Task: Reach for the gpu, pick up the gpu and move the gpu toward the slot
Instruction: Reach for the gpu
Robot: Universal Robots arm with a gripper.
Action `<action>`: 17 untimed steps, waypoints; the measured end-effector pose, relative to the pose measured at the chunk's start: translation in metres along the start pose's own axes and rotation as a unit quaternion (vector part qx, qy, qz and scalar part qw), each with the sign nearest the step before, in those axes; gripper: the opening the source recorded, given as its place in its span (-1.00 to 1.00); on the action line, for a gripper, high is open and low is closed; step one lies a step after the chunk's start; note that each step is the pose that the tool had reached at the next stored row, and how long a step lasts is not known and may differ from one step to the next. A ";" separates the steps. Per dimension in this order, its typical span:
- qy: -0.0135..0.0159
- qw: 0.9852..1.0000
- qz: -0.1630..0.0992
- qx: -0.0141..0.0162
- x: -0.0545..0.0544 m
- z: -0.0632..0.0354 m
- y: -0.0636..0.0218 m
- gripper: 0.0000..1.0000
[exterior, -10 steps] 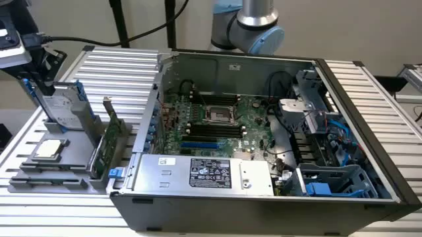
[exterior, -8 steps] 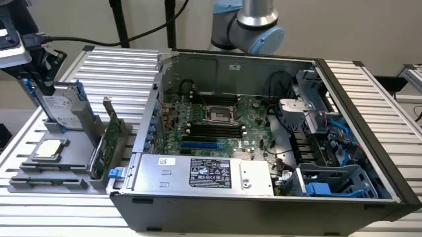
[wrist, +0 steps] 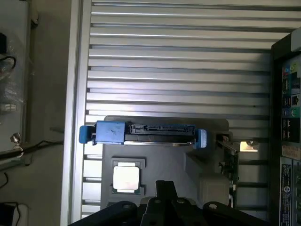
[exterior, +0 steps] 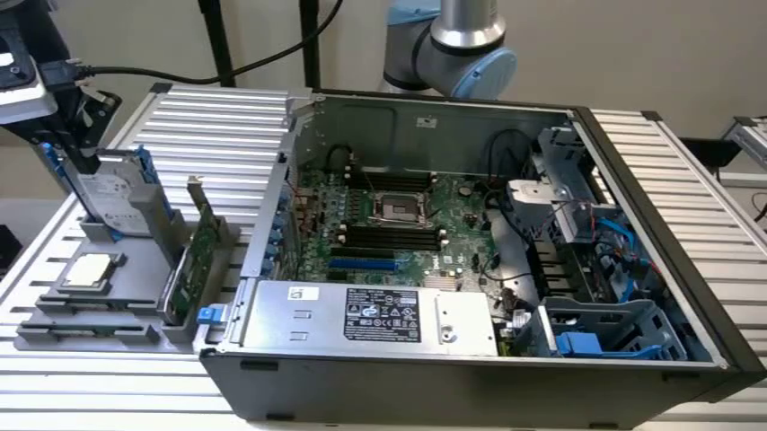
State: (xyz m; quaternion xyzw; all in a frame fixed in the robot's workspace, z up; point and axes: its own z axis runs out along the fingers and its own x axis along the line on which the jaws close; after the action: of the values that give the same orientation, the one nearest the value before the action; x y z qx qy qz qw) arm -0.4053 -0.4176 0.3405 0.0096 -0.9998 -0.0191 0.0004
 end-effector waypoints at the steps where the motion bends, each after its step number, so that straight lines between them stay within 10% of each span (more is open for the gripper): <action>1: 0.000 1.000 0.000 0.000 0.000 0.0000 0.0000 -0.79; 9: 0.000 1.000 0.000 0.000 -0.006 -0.0006 -0.0161 -0.79; 17: 0.000 1.000 0.000 0.000 -0.036 -0.0010 -0.0356 -0.79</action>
State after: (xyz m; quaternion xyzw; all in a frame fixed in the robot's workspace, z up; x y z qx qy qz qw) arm -0.3687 -0.4525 0.3401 0.0095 -0.9998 -0.0191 0.0008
